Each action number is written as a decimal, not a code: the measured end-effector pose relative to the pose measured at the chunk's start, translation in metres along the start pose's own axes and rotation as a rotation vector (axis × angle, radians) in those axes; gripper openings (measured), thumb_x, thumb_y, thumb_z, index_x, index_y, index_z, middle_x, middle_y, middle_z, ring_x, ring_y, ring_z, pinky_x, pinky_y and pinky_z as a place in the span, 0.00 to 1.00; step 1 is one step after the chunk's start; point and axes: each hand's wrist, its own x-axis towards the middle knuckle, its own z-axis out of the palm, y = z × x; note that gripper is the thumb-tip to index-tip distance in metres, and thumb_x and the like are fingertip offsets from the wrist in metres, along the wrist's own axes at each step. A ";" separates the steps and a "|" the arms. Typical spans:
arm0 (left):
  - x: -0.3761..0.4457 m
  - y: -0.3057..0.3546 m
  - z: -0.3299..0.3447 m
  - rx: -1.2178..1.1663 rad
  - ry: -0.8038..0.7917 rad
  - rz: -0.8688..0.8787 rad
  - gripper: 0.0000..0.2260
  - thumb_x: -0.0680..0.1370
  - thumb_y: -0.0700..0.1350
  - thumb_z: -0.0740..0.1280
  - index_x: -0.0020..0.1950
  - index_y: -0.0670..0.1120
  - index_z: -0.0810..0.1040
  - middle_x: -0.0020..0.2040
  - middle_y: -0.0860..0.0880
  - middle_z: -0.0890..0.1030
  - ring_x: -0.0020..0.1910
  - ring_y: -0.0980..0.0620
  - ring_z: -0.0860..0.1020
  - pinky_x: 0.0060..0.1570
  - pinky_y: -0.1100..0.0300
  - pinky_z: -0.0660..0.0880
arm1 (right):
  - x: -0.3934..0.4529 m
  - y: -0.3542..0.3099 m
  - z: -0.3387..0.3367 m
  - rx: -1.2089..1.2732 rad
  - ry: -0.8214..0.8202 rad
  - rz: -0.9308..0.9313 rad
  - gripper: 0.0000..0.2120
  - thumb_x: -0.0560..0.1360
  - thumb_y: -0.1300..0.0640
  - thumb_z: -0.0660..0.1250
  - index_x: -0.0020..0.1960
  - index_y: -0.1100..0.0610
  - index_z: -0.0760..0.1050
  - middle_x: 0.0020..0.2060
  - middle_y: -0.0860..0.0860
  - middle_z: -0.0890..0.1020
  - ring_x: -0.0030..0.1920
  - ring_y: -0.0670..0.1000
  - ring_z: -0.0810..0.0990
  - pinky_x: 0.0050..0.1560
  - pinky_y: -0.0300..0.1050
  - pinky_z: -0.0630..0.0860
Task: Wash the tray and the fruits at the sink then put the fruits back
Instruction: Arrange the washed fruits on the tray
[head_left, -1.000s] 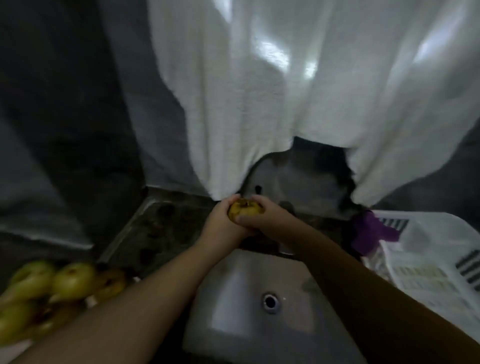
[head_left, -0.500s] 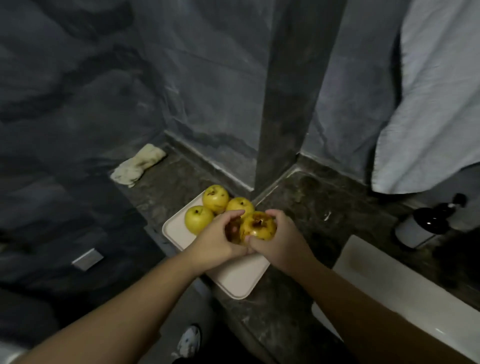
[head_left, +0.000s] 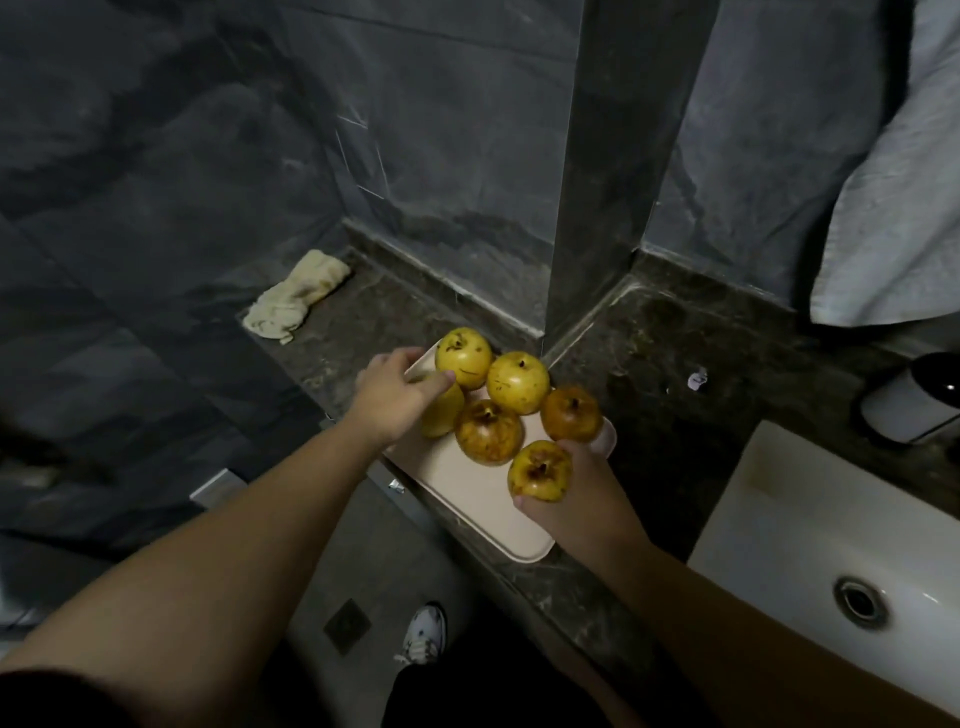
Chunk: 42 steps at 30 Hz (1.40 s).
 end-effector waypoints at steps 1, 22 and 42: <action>0.009 -0.003 0.000 0.041 -0.025 -0.051 0.34 0.76 0.68 0.70 0.76 0.52 0.72 0.74 0.42 0.72 0.75 0.39 0.68 0.74 0.47 0.66 | 0.002 0.000 0.000 0.006 -0.015 0.003 0.41 0.70 0.44 0.78 0.76 0.50 0.62 0.69 0.53 0.71 0.65 0.55 0.74 0.59 0.43 0.72; 0.087 -0.016 0.020 -0.260 -0.214 -0.226 0.39 0.71 0.75 0.68 0.64 0.42 0.82 0.64 0.39 0.81 0.59 0.41 0.80 0.67 0.44 0.75 | 0.046 -0.006 0.003 0.665 0.107 0.701 0.42 0.77 0.28 0.58 0.80 0.55 0.61 0.70 0.60 0.74 0.66 0.63 0.74 0.66 0.62 0.73; 0.027 0.057 0.076 -0.228 -0.191 -0.283 0.61 0.50 0.83 0.63 0.70 0.41 0.79 0.68 0.37 0.79 0.67 0.37 0.78 0.70 0.43 0.73 | 0.016 0.054 -0.067 0.258 0.338 0.655 0.40 0.79 0.28 0.51 0.78 0.56 0.63 0.72 0.63 0.70 0.71 0.65 0.68 0.73 0.61 0.64</action>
